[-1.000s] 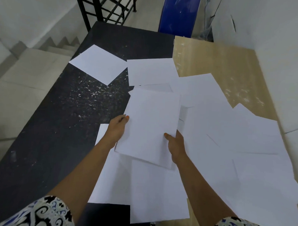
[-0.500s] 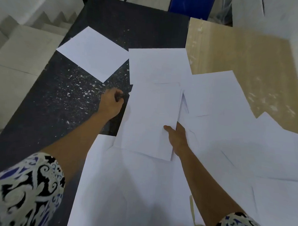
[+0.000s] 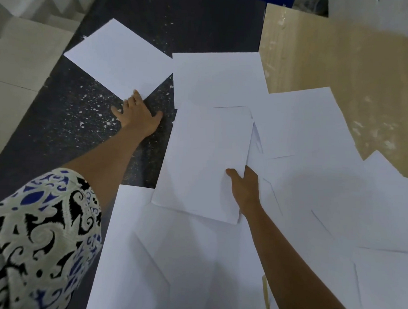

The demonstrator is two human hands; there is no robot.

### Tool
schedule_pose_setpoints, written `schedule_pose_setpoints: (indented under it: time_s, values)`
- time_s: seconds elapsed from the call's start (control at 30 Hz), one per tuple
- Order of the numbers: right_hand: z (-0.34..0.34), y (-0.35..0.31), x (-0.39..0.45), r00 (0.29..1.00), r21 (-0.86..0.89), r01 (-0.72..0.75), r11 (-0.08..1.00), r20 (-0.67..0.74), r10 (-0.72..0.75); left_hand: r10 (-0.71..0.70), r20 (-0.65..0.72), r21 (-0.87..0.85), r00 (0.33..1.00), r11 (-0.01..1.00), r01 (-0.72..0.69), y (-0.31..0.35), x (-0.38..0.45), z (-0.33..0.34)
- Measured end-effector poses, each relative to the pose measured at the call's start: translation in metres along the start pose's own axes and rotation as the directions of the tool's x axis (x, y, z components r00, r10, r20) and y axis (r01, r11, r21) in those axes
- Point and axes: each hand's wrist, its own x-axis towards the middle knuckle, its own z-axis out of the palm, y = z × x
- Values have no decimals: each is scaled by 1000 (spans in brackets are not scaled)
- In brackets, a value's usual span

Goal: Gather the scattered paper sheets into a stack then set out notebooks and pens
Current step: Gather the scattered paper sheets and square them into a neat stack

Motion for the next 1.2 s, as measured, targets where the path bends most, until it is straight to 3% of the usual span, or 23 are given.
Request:
schedule_pose_setpoints:
  time_s: [0.13,0.4,0.7,0.77,0.83,0.93,1.03,1.2]
  values:
    - [0,0,-1,1000,18,14,1000,19,-14,-11,-121,102,993,995,23,-9,-15,5]
    - [-2,5,1,999,35,13,999,50,-15,-47,-93,-106,995,994,37,-8,-25,9]
    - [-2,6,1,998,23,30,999,52,-32,-80,-113,96,990,991,91,-18,-43,15]
    - [-3,6,1,998,17,37,999,51,-38,-98,-160,43,982,993,106,-22,-43,18]
    - [-3,6,1,998,12,37,999,53,-37,-157,-223,-117,962,984,133,-25,-47,22]
    - [-3,4,2,997,14,33,999,63,-33,-155,-297,-440,942,898,9,-25,-54,30]
    - [-3,2,1,997,13,36,999,71,-37,-99,-332,-697,938,696,-173,-24,-71,40]
    - [-4,0,-2,997,26,24,999,76,-26,-345,-274,-899,898,424,-111,-10,-107,41]
